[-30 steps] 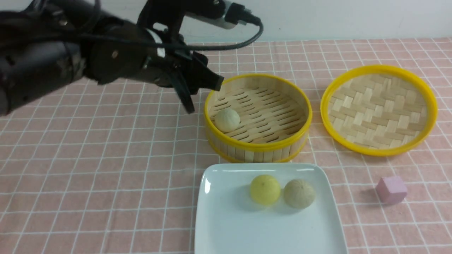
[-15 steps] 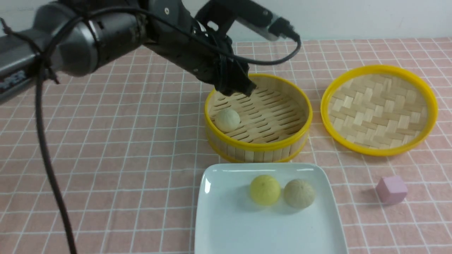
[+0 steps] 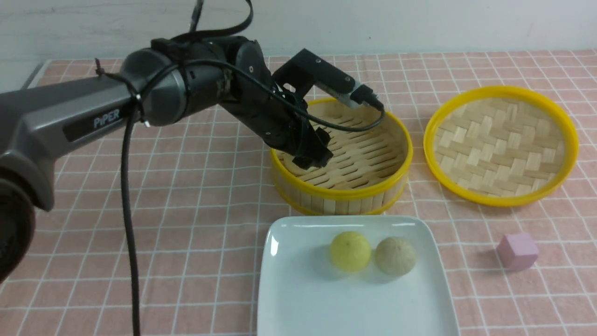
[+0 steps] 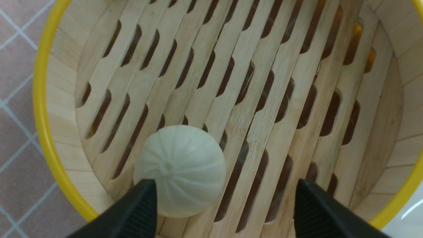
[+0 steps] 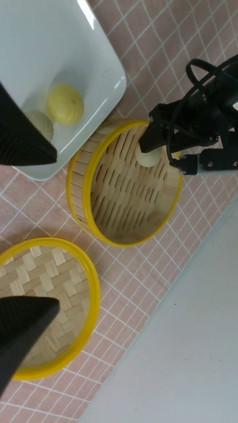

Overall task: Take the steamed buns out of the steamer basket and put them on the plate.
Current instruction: Use the left arm to grab the steamed stuffed bun that is closest to it

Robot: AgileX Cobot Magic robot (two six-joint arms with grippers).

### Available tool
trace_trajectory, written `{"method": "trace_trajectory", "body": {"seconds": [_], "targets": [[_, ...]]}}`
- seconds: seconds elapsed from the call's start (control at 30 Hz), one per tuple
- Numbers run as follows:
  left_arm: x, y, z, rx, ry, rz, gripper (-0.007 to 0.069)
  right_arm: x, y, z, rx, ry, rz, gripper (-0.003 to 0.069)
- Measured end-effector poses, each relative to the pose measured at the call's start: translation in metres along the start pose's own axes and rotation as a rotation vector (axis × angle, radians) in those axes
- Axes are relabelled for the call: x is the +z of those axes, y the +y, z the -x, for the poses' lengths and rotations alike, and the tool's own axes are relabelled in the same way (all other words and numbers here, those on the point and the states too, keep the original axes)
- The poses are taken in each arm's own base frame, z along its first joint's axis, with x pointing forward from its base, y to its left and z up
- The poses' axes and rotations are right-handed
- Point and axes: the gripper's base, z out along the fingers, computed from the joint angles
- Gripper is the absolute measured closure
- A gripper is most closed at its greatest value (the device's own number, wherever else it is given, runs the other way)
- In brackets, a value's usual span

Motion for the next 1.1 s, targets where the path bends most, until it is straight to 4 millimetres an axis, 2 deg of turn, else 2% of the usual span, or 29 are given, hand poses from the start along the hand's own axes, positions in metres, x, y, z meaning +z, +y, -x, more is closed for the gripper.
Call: {"method": "trace_trajectory", "body": {"seconds": [0.23,0.6,0.77,0.8,0.83,0.97,1.1], "targets": [[0.011,0.004,-0.002,0.032,-0.003,0.036,0.0099,0.007,0.004,-0.010,0.014,0.033,0.022,0.0153],[0.025,0.008,-0.005,0.084,-0.016,0.081,0.0117,0.008,0.004,-0.009,0.020,0.026,0.025,0.0155],[0.026,0.010,-0.002,0.089,-0.054,0.099,0.0190,0.008,0.004,-0.009,0.021,0.025,0.025,0.0155],[0.027,0.010,-0.002,0.088,-0.055,0.100,0.0235,0.008,0.004,-0.009,0.021,0.025,0.025,0.0155],[0.028,0.010,-0.003,0.088,-0.054,0.100,0.0242,0.008,0.004,-0.009,0.021,0.025,0.025,0.0155],[0.034,0.010,-0.006,0.087,-0.036,0.093,0.0361,0.008,0.004,-0.009,0.021,0.022,0.024,0.0155],[0.040,0.009,-0.009,0.085,-0.020,0.086,0.0397,0.008,0.004,-0.008,0.022,0.014,0.021,0.0155]]}}
